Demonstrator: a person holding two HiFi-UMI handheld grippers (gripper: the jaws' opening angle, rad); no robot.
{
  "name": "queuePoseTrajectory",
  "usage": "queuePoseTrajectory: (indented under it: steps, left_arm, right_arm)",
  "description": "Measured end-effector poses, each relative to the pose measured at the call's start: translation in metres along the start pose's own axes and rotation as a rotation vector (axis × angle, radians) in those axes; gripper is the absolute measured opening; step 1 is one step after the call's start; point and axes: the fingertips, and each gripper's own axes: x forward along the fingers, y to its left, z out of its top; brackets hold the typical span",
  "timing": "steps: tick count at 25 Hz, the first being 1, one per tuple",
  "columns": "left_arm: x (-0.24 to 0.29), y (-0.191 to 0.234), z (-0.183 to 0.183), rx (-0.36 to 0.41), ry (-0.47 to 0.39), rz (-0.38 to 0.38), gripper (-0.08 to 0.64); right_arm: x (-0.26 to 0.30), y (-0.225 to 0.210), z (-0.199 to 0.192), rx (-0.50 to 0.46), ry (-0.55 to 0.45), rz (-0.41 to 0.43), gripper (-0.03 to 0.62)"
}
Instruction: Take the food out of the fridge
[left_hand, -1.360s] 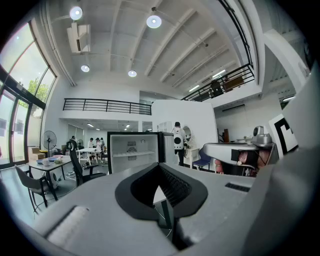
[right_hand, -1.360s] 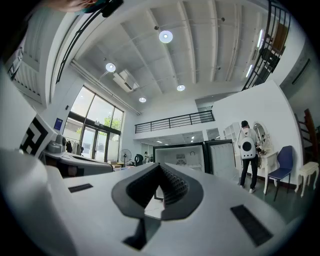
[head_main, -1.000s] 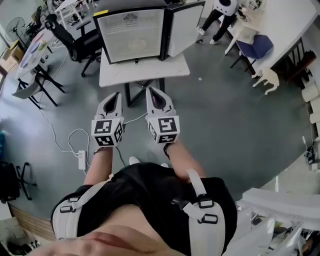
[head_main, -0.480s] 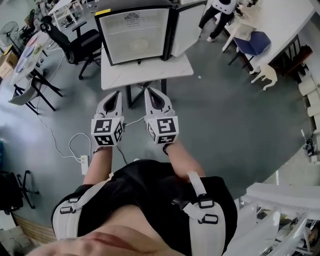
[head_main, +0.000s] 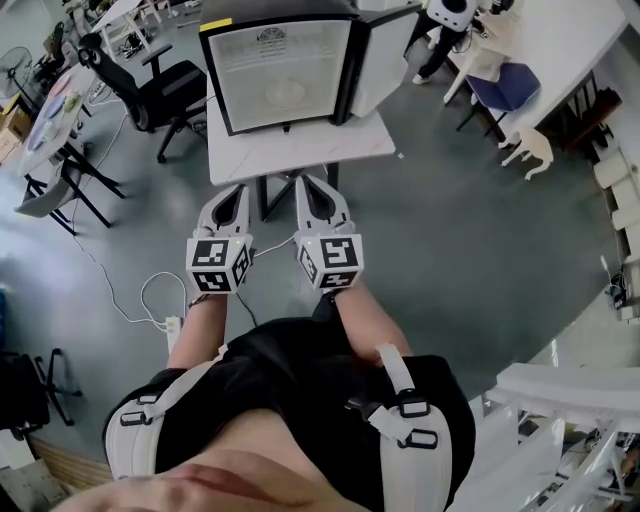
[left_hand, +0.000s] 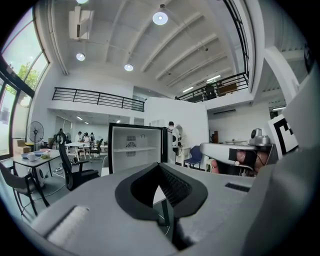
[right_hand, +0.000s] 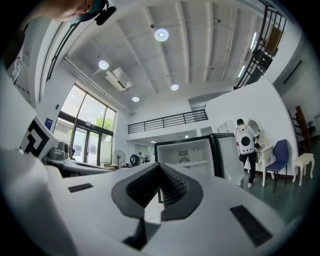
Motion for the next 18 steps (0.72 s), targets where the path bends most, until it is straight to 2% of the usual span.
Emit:
queuePoseTrajectory:
  steps: [9,18]
  left_arm:
    - [0.038,0.023,-0.001,0.013,0.005,0.028,0.002]
    - [0.107,0.054,0.015,0.016,-0.005,0.069,0.002]
  right_arm:
    - [0.048,-0.008,-0.011,-0.027,0.014,0.042,0.006]
    - [0.121,-0.051,-0.008,0.046,-0.018,0.096,0.006]
